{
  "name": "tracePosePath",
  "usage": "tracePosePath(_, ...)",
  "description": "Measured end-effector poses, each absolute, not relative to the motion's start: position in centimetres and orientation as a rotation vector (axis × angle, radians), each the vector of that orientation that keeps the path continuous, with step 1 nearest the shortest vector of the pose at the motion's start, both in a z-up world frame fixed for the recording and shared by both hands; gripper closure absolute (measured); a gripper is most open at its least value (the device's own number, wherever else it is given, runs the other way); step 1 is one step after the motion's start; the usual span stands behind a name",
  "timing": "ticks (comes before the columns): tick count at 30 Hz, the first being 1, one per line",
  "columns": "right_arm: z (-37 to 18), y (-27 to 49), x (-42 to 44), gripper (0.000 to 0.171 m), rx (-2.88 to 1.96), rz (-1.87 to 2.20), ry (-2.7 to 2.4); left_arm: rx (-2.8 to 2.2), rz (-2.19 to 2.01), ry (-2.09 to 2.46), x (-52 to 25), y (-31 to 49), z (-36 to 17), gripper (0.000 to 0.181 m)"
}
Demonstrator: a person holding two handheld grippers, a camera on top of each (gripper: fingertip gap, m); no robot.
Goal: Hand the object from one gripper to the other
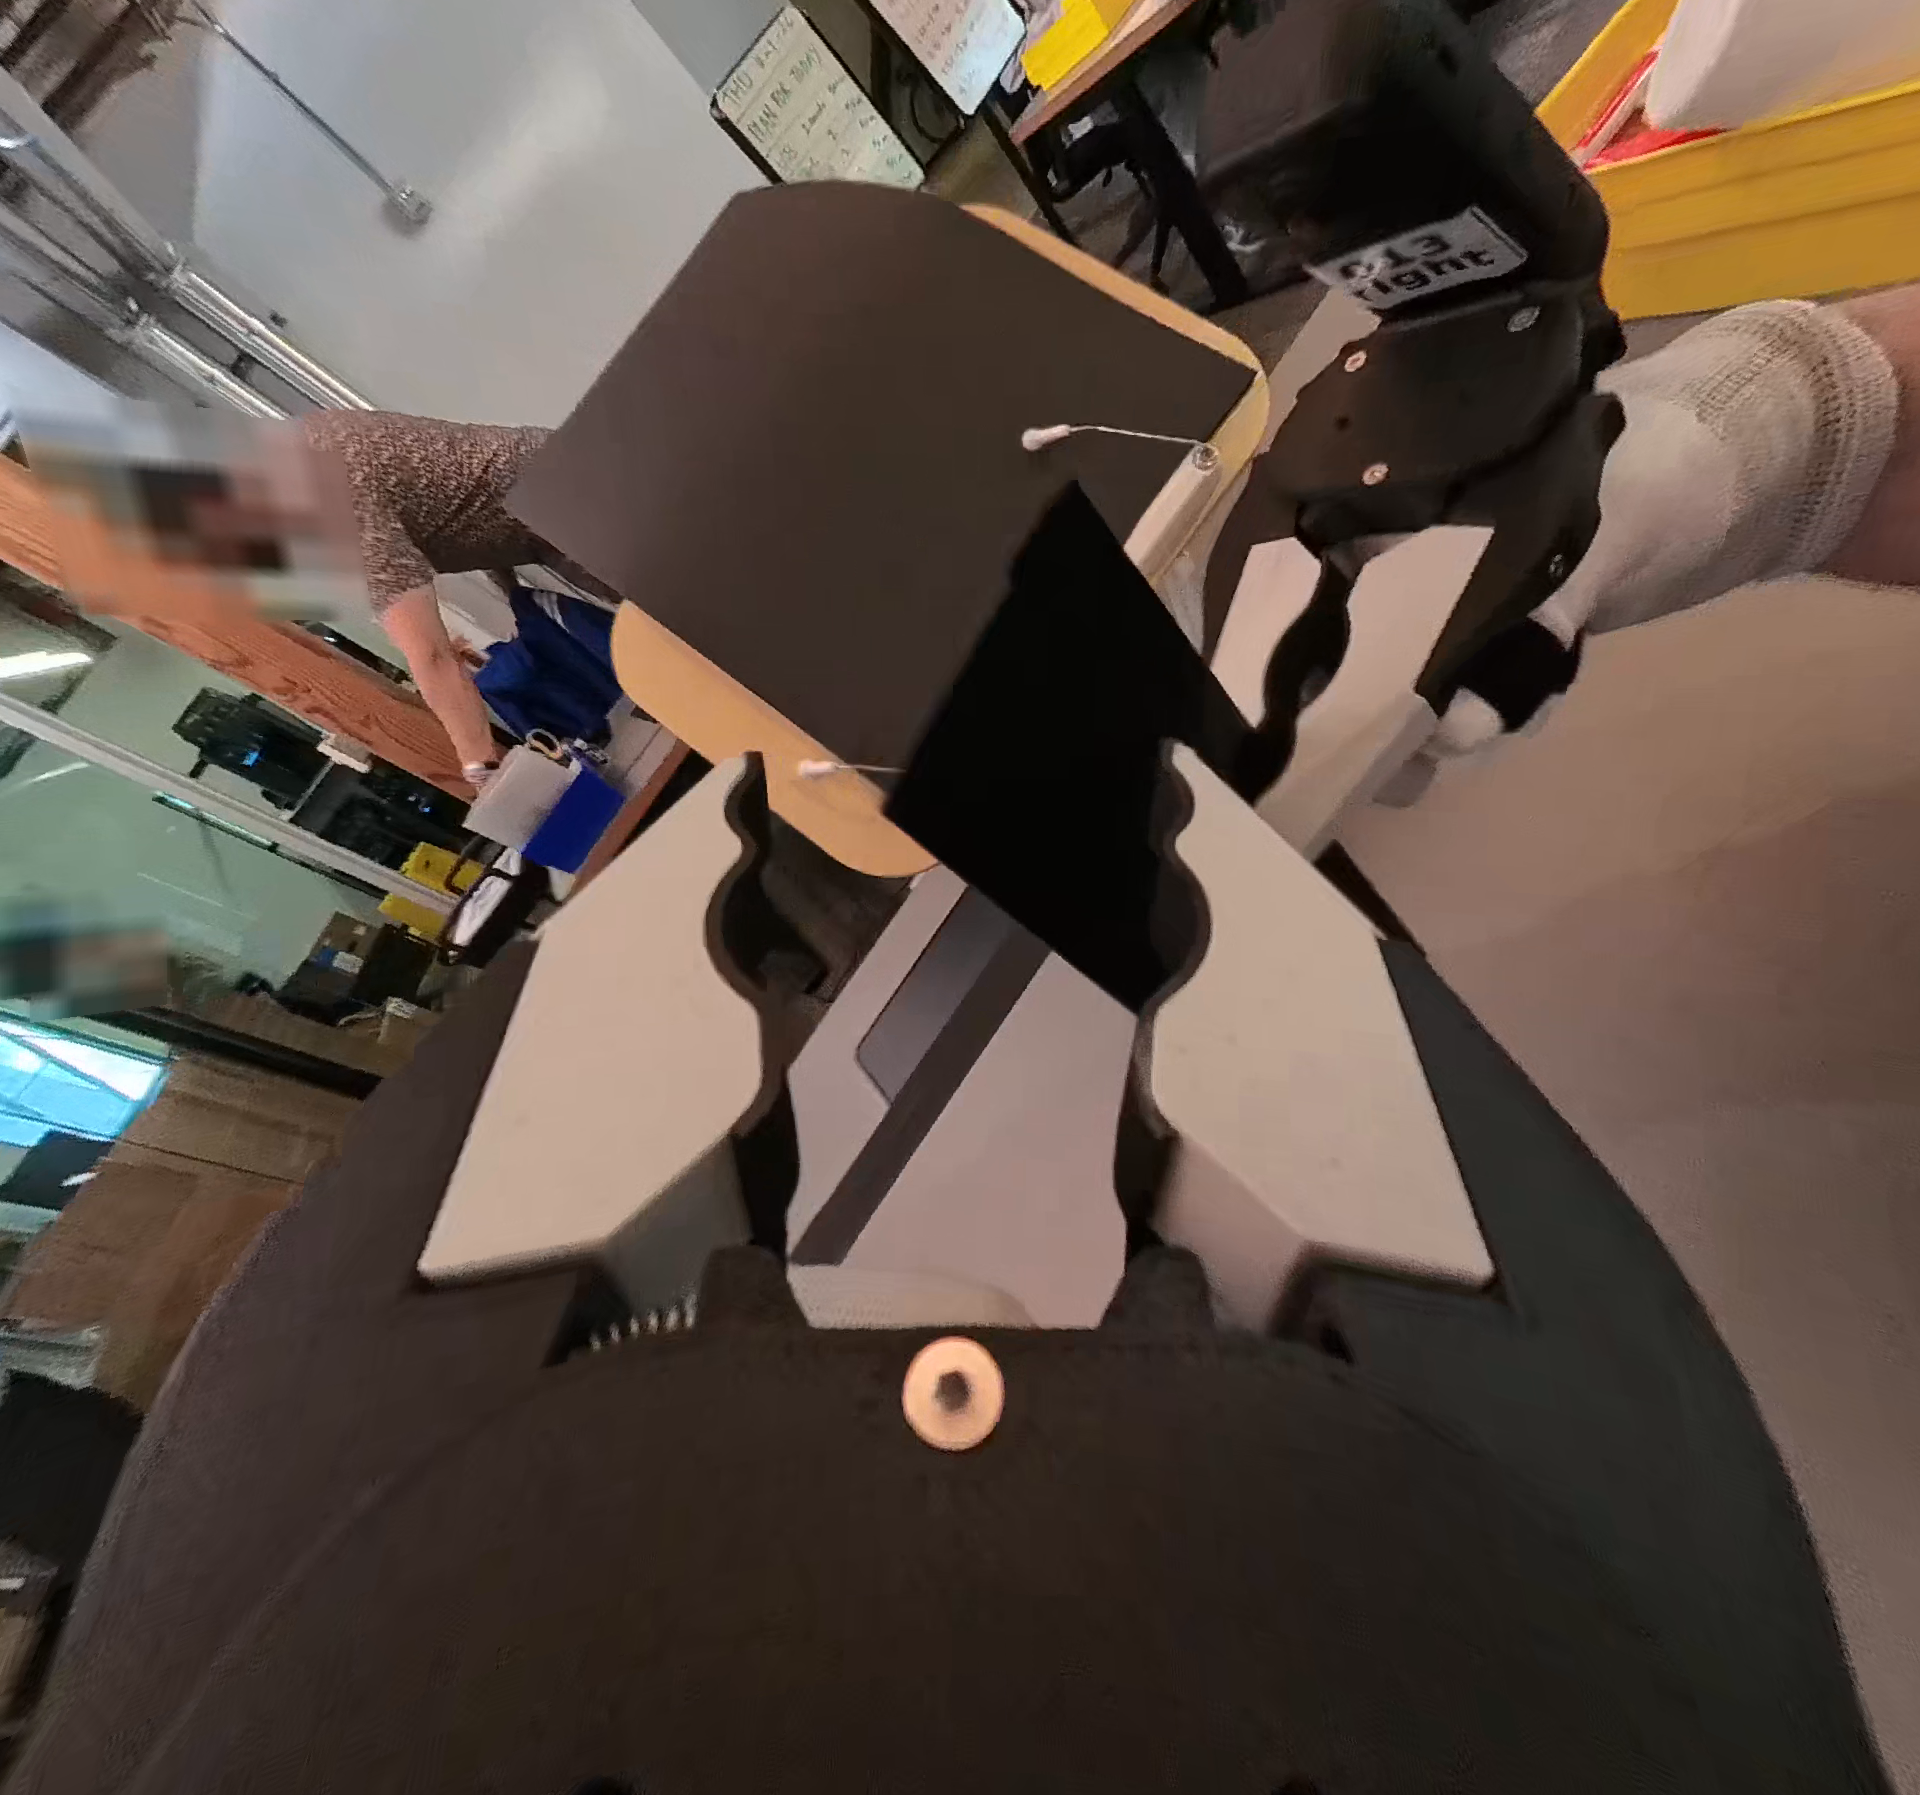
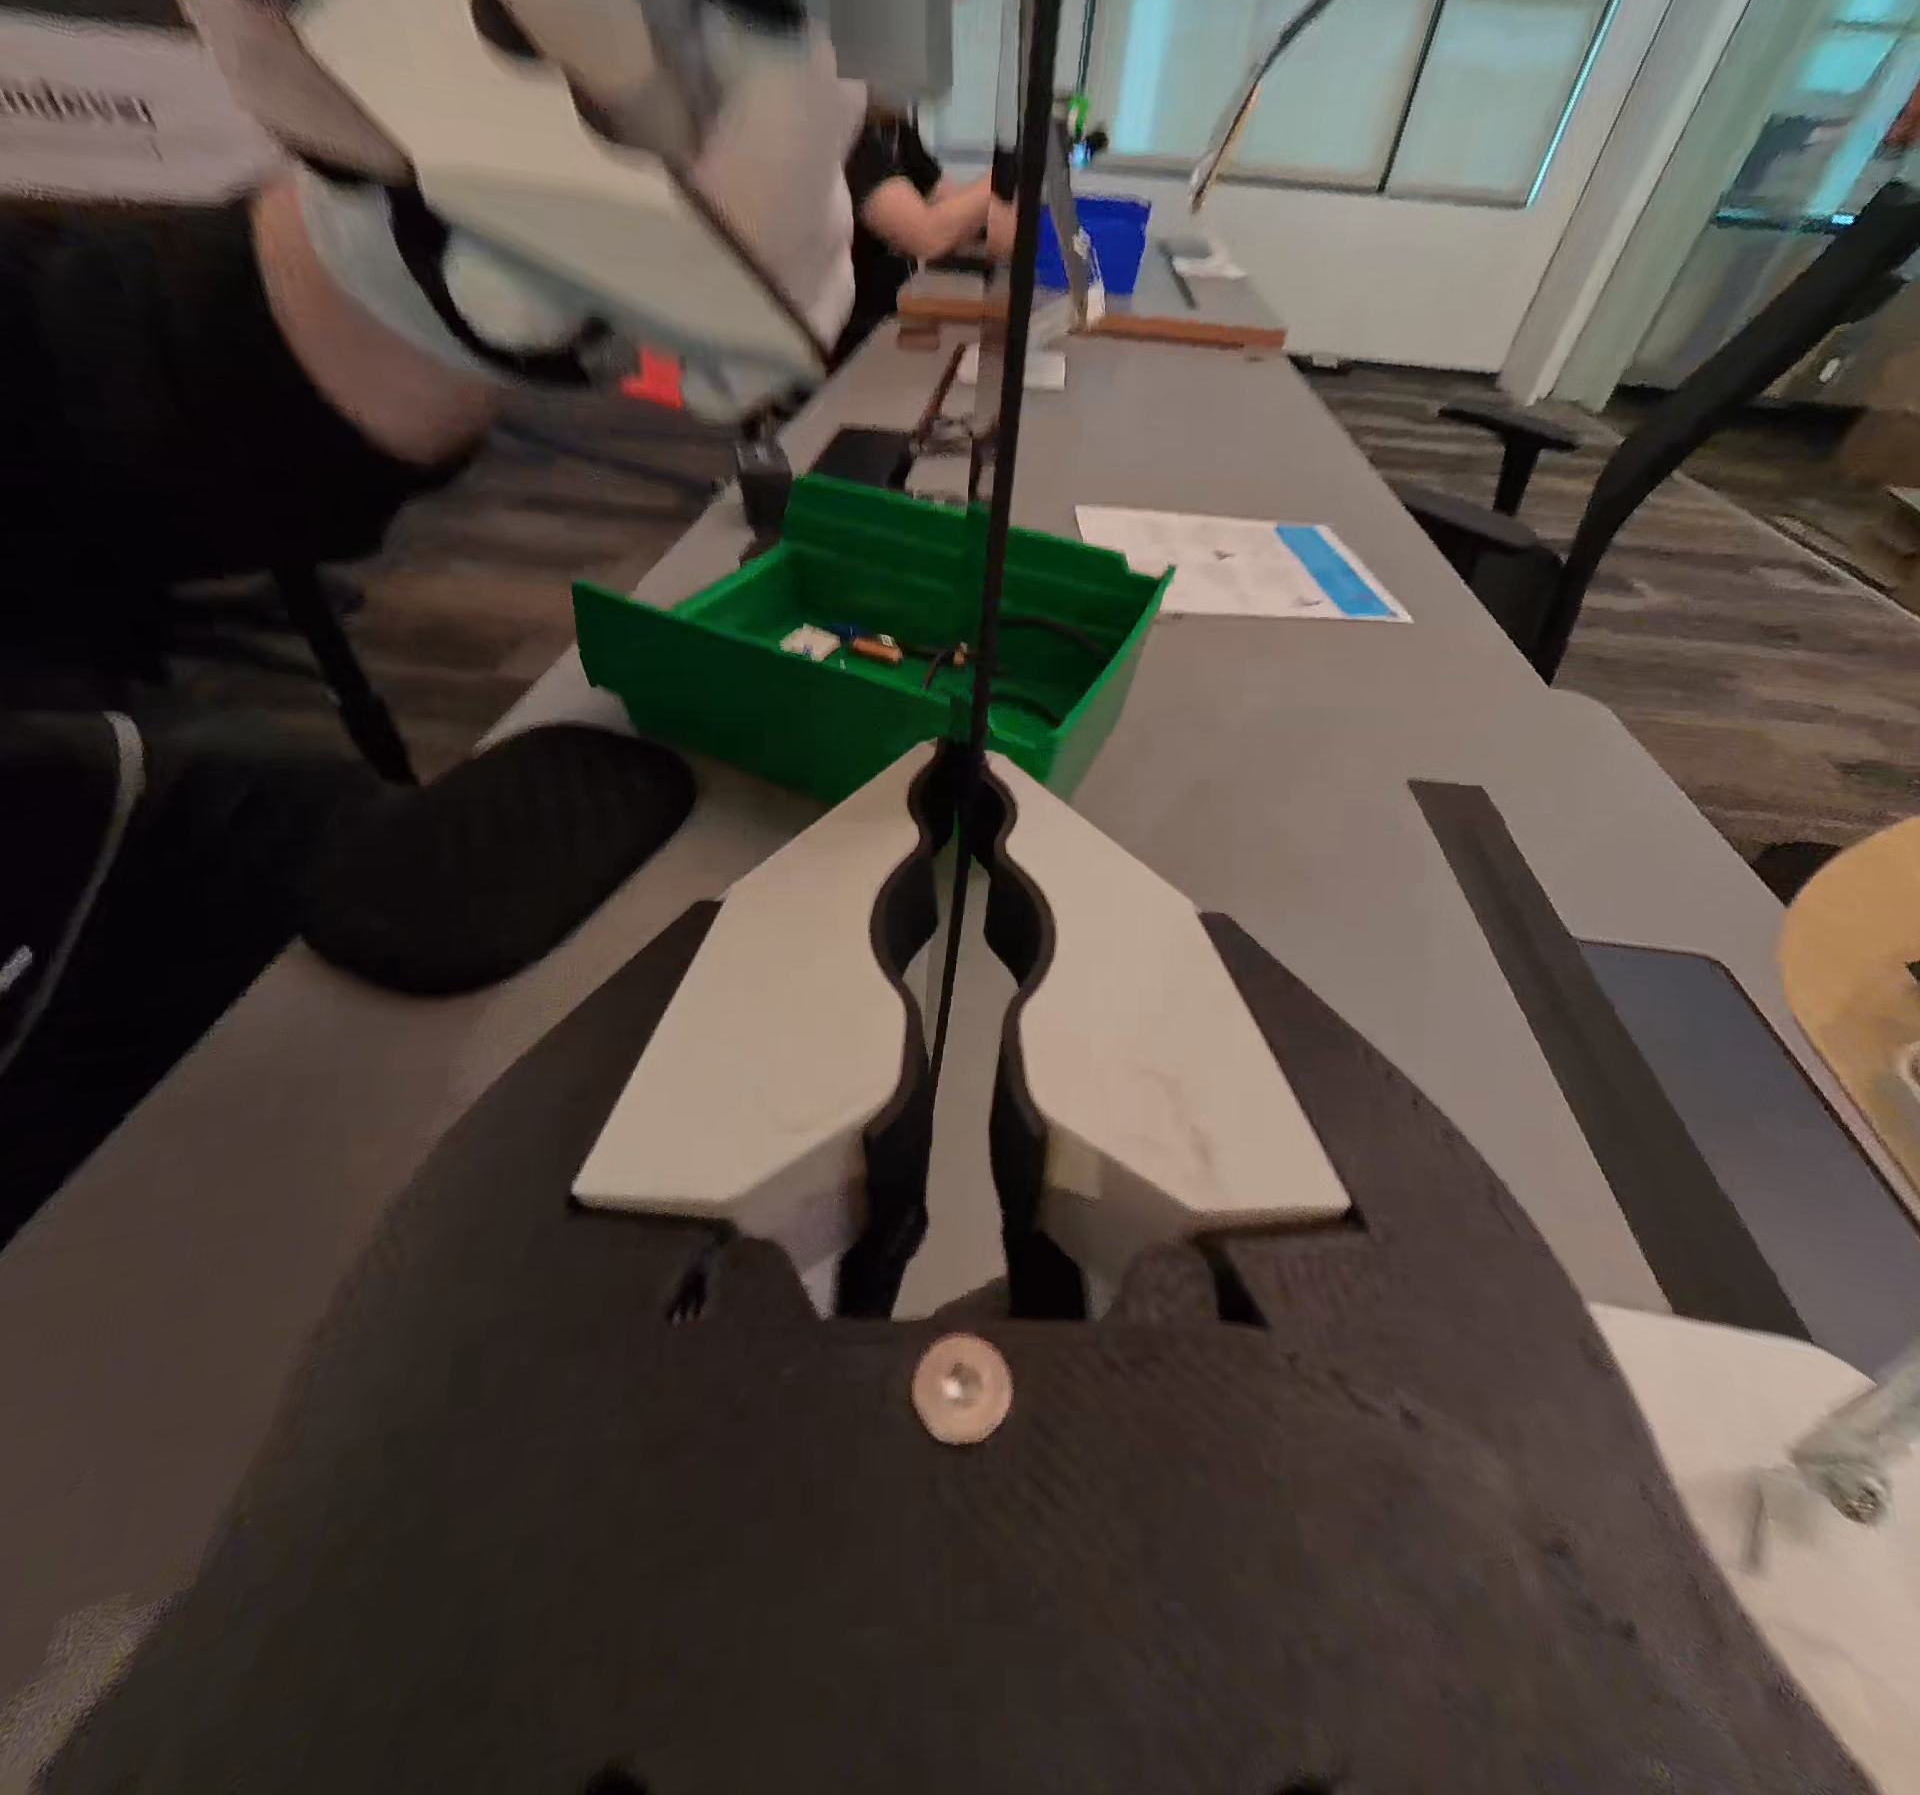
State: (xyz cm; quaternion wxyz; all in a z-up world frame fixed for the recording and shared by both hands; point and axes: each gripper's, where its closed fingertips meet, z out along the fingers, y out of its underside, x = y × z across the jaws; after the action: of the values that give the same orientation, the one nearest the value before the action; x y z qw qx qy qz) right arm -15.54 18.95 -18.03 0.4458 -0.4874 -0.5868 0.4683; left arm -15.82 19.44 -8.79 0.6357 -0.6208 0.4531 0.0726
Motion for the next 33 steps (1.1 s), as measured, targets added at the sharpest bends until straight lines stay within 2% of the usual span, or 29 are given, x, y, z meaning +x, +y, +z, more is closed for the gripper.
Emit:
tracePosePath(5, -20.6, 19.4, -15.1, 0.171, -1.326, 0.925, -1.599, -1.253, 0.470, 1.258, -14.0, 17.3, -7.7, 0.118)
tracePosePath(10, -22.8, 21.9, -14.3, 0.171, -1.419, 0.499, -1.671, -1.196, 0.826, 1.564, -12.6, 17.2, -11.3, 0.122)
tracePosePath(14, -22.0, 23.0, -14.3, 0.171, -1.363, 0.222, -1.661, -1.341, 0.971, 1.626, -14.8, 19.8, -14.0, 0.128)
tracePosePath(20, -20.5, 24.2, -14.3, 0.171, -1.262, -0.094, -1.614, -1.433, 1.087, 1.658, -17.3, 22.0, -16.8, 0.173)
tracePosePath(22, -19.9, 24.9, -14.1, 0.171, -1.237, -0.138, -1.575, -1.424, 1.078, 1.639, -17.3, 22.1, -17.0, 0.179)
tracePosePath(25, -18.3, 25.3, -13.9, 0.163, -1.171, -0.150, -1.500, -1.365, 1.109, 1.584, -17.5, 22.6, -16.3, 0.181)
tracePosePath(27, -16.6, 25.0, -13.9, 0.136, -1.118, -0.092, -1.427, -1.394, 1.036, 1.547, -17.8, 22.6, -16.2, 0.181)
tracePosePath(30, -14.2, 24.5, -13.2, 0.117, -1.076, 0.061, -1.335, -1.421, 0.907, 1.441, -18.2, 22.7, -15.0, 0.181)
tracePosePath(33, -11.9, 24.3, -11.8, 0.114, -1.055, 0.284, -1.215, -1.496, 0.666, 1.285, -18.6, 22.1, -13.5, 0.181)
